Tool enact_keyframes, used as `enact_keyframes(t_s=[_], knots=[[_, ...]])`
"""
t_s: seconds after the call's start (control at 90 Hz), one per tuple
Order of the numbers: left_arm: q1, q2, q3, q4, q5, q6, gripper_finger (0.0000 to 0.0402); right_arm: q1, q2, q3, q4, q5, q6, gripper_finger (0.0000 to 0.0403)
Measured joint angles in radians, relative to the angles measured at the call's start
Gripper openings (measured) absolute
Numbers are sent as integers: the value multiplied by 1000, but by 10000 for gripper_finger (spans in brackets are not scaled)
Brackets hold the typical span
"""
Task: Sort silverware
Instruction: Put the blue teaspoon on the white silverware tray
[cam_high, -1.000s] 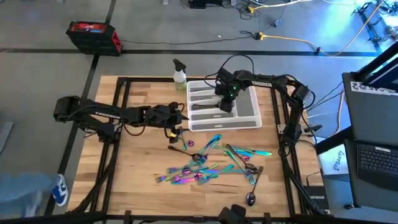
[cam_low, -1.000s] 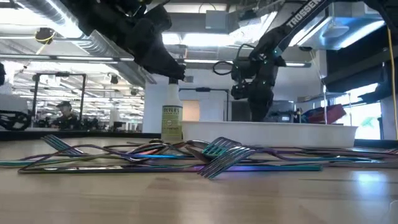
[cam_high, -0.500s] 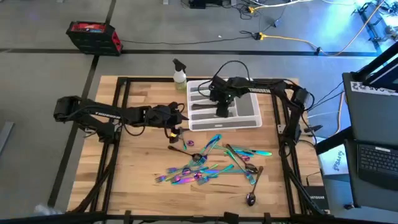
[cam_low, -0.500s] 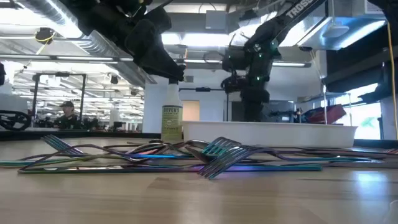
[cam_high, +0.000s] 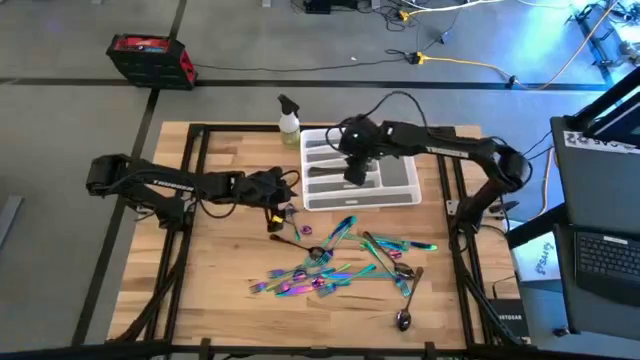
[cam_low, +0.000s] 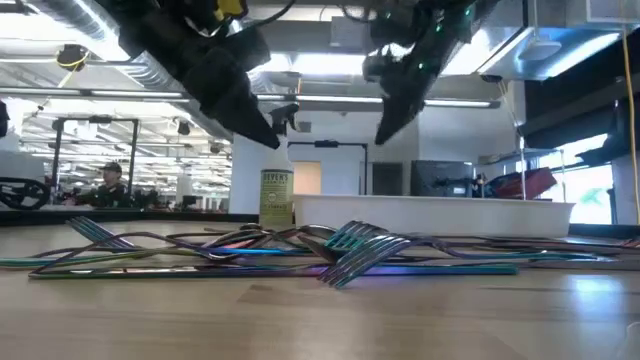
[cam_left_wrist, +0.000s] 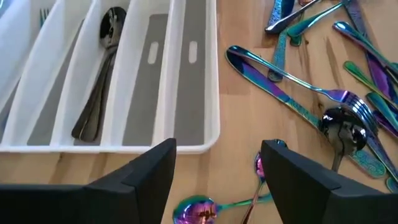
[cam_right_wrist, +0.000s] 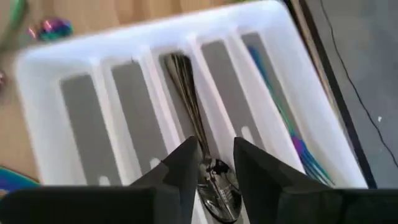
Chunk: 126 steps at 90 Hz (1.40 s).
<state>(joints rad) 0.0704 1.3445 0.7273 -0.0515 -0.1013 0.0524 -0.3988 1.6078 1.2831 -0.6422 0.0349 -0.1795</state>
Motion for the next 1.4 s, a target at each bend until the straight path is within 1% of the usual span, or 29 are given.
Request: enact_keyframes(t_s=[0.211,0.4,0.456,0.567,0.756,0.922,1.011,1.189,1.4], knots=[[0,0,0,1,0,-7,221,0,-36,0,5,-22,108,88],[-1,0,0,2,0,-26,221,0,-37,0,-4,-28,255,88],[-1,0,0,2,0,-27,221,0,-43,0,-26,-34,268,88],[-1,0,0,3,0,-40,221,9,-75,0,-32,-81,296,88],[-1,0,0,4,0,-46,221,63,-173,0,47,-89,327,88],[-1,0,0,10,0,-46,221,114,-266,0,155,-77,332,88],[-1,0,0,11,0,-46,221,136,-305,0,189,-44,340,88],[-1,0,0,11,1,-49,221,159,-341,1,186,24,357,88],[-1,0,0,15,0,-56,221,159,-343,1,150,57,360,88]])
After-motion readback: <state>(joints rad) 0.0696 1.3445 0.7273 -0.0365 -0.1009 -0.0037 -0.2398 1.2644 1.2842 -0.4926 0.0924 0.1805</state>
